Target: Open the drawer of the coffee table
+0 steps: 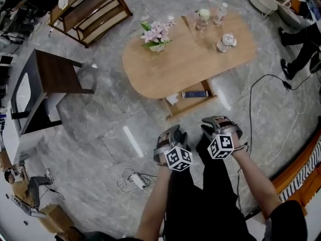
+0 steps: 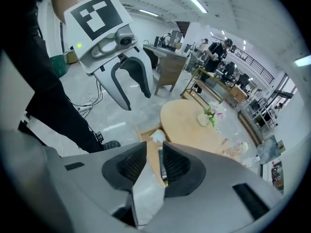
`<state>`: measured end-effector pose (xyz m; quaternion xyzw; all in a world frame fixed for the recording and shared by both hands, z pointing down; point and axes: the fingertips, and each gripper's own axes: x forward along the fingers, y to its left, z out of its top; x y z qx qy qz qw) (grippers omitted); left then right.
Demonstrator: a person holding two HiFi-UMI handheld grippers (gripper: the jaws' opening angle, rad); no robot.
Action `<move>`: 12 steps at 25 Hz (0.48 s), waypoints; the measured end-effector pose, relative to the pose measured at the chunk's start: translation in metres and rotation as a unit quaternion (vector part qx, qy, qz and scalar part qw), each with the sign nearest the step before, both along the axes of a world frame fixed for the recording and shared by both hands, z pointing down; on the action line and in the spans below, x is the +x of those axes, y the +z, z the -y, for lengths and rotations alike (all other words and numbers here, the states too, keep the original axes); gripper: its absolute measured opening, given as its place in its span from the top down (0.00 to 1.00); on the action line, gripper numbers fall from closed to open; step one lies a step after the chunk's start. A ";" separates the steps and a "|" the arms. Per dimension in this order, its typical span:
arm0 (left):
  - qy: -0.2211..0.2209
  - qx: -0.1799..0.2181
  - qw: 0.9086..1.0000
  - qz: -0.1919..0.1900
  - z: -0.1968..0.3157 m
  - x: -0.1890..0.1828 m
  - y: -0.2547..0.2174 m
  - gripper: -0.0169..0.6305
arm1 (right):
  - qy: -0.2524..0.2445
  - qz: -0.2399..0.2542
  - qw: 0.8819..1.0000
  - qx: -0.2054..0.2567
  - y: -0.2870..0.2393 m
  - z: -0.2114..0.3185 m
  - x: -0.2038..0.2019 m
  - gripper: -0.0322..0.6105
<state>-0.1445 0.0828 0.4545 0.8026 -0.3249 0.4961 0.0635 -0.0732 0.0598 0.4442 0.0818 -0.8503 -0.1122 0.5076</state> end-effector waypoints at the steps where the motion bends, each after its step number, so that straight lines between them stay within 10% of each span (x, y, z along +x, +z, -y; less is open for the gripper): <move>1: 0.002 0.011 1.000 -0.001 0.001 -0.005 -0.016 0.65 | 0.009 0.004 1.000 0.009 -0.016 0.002 -0.005 0.80; 12: 0.003 0.121 0.992 -0.042 0.002 -0.031 -0.147 0.84 | 0.100 0.073 0.988 0.094 -0.157 0.005 -0.043 0.88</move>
